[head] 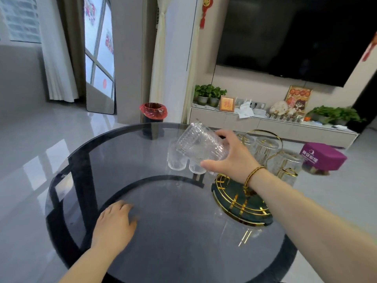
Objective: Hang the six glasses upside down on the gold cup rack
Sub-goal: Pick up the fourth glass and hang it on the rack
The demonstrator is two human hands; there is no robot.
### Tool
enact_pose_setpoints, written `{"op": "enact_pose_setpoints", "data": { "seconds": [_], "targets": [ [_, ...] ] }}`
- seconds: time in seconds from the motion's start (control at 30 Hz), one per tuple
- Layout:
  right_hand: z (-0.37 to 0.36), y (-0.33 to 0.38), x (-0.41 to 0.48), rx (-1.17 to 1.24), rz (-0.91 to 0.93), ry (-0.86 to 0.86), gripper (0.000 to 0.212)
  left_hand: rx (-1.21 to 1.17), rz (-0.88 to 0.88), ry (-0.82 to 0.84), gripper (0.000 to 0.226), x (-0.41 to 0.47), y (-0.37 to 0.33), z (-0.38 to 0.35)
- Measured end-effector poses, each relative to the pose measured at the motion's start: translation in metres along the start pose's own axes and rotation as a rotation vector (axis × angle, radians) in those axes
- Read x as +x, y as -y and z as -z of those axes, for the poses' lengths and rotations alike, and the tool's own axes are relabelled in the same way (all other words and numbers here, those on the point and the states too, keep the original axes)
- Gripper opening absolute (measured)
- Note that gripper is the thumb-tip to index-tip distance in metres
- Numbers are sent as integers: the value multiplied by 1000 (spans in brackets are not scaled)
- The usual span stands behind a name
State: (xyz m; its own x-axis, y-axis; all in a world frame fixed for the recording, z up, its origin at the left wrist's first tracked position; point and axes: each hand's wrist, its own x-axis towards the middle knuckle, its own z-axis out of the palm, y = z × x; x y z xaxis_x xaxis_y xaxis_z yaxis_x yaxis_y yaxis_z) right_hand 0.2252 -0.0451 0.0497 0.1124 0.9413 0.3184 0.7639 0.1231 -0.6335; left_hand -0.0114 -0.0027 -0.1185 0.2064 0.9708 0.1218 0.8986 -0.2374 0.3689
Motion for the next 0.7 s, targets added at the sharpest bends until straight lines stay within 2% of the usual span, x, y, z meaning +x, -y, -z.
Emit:
{"op": "enact_pose_setpoints", "data": {
  "seconds": [0.2,0.47,0.7],
  "targets": [
    [64,9,6,-228,-34,-30,63,-101,-118,35,44,8,-42,-17],
    [111,10,21,-446,-108,-40,83,-59,-161,23,41,10,-50,-33],
    [111,12,37,-522,-67,-1,76,-48,-158,25,42,9,-50,-34]
  ]
}}
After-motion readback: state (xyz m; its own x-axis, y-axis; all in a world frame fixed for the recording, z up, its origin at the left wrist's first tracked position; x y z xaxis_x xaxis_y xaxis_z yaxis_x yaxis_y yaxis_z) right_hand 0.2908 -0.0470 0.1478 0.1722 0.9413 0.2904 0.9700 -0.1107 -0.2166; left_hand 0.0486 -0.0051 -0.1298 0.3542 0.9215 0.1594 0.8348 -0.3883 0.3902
